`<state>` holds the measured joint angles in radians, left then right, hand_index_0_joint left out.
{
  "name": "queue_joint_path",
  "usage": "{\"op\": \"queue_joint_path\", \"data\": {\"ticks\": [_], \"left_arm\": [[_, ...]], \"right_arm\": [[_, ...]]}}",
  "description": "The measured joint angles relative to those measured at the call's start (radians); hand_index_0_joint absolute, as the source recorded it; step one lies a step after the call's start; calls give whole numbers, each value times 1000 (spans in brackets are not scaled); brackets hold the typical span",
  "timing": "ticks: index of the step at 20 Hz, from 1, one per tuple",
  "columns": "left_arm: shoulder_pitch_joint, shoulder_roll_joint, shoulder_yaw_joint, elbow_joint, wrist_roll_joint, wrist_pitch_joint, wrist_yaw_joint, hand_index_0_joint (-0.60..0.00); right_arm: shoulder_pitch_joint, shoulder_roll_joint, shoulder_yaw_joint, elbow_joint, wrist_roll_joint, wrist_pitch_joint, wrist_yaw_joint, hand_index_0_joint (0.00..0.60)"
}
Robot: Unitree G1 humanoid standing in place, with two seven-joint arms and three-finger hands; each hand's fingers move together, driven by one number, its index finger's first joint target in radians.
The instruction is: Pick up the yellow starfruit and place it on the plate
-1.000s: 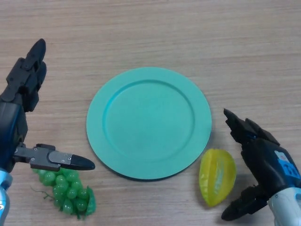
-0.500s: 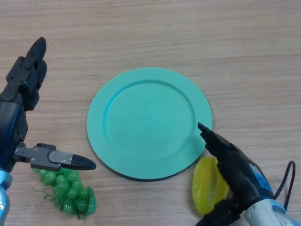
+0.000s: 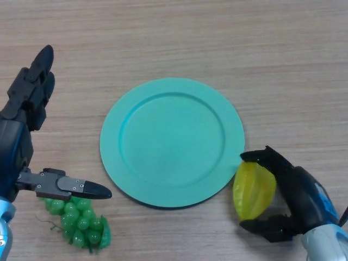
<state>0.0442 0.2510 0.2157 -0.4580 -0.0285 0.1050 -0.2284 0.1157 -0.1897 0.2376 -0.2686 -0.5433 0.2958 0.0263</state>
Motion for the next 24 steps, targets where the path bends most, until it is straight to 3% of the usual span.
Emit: {"op": "queue_joint_path", "data": {"ticks": [8, 13, 18, 20, 21, 22, 23, 24], "left_arm": [[3, -3, 0, -40, -1, 4, 0, 0], [0, -3, 0, -46, -2, 5, 0, 0], [-11, -3, -1, -46, -35, 18, 0, 0], [-20, 2, 0, -45, -35, 21, 0, 0], [-25, 2, 0, -45, -35, 21, 0, 0], [-30, 5, 2, -40, -35, 22, 0, 0], [-52, 9, -3, -33, -36, 28, 0, 0], [-58, 12, -3, -33, -40, 28, 0, 0]], "right_arm": [[-57, 0, -48, -103, -15, 31, 105, 600], [-195, 0, -25, -117, -32, 44, 155, 600], [-349, 0, 184, 1, 197, 165, 74, 600], [-413, 0, 232, 105, 280, 170, 8, 600], [-432, -1, 236, 135, 311, 173, -28, 543], [-462, -1, 246, 190, 314, 146, -54, 600], [-517, -1, 257, 296, 322, 124, -107, 549], [-534, -3, 255, 327, 338, 124, -126, 450]]}}
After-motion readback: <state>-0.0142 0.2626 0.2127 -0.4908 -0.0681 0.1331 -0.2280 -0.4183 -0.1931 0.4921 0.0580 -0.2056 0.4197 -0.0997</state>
